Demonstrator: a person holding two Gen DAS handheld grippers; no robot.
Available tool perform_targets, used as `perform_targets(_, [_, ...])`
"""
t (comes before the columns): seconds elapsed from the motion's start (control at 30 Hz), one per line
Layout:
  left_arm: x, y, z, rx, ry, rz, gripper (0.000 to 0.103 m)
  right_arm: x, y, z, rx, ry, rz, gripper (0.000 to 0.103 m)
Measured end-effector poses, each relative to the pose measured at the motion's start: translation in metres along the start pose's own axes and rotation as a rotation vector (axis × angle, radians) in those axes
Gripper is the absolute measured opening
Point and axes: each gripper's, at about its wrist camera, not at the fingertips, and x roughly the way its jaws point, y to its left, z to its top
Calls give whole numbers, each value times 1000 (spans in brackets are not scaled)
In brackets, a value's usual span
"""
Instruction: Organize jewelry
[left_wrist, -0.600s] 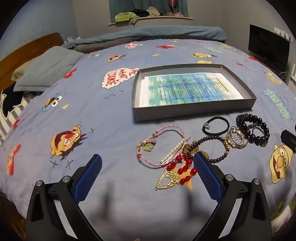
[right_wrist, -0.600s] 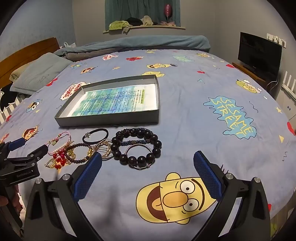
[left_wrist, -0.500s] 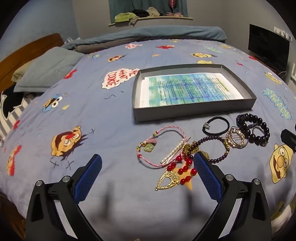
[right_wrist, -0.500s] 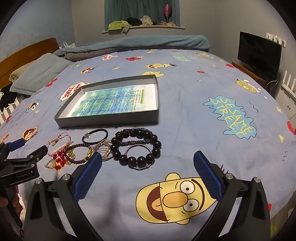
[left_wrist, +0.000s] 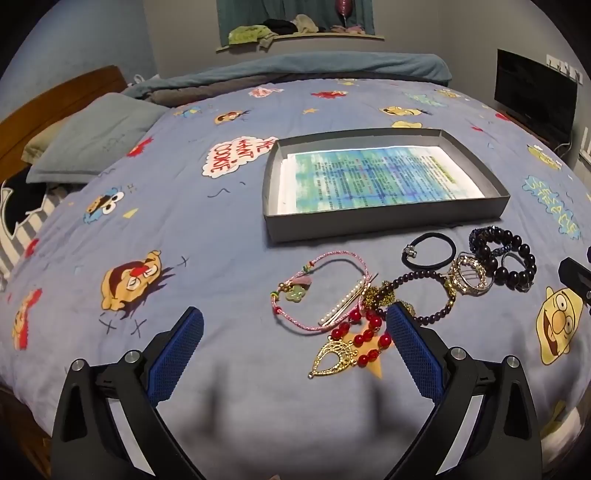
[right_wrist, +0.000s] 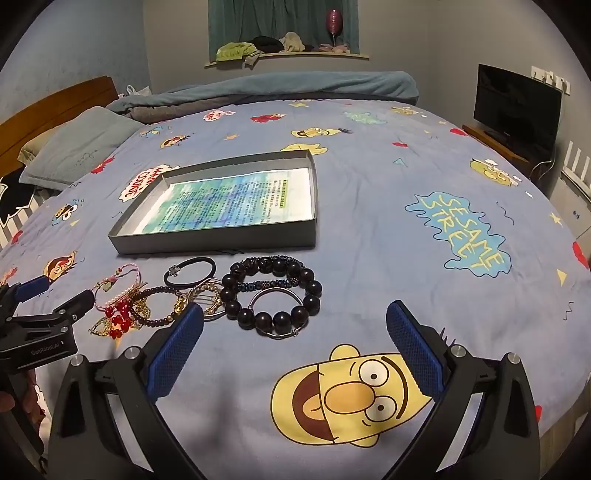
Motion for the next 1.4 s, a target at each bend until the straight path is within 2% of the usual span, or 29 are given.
perform_targets(1.4, [6, 3, 0, -15, 16, -21, 98, 13, -4, 1, 17, 15, -13, 98])
